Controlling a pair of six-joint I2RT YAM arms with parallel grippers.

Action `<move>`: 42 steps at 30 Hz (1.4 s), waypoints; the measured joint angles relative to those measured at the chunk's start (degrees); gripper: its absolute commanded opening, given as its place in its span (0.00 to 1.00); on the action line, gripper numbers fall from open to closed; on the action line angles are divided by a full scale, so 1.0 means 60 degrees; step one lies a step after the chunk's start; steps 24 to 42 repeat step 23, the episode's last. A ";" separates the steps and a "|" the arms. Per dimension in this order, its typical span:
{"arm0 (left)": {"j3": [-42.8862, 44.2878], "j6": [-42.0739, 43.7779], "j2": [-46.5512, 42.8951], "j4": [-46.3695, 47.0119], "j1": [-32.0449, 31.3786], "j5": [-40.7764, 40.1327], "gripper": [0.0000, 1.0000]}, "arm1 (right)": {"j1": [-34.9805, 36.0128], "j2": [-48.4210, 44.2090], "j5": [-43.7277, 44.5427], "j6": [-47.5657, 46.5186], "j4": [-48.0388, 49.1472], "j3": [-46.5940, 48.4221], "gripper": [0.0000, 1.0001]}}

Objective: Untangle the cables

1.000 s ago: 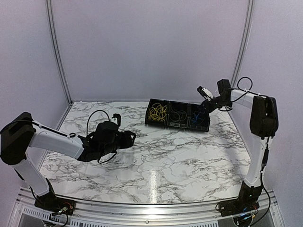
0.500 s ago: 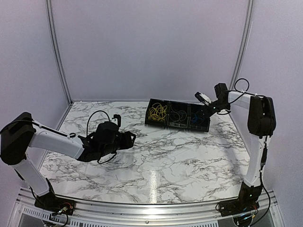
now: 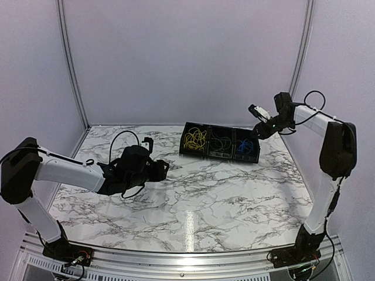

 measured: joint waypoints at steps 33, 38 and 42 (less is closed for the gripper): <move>0.4102 0.3479 -0.1115 -0.4779 0.0790 -0.1832 0.77 | -0.0397 -0.4998 0.0656 0.1942 0.3468 -0.2962 0.60; 0.4102 0.3479 -0.1115 -0.4779 0.0790 -0.1832 0.77 | -0.0397 -0.4998 0.0656 0.1942 0.3468 -0.2962 0.60; 0.4102 0.3479 -0.1115 -0.4779 0.0790 -0.1832 0.77 | -0.0397 -0.4998 0.0656 0.1942 0.3468 -0.2962 0.60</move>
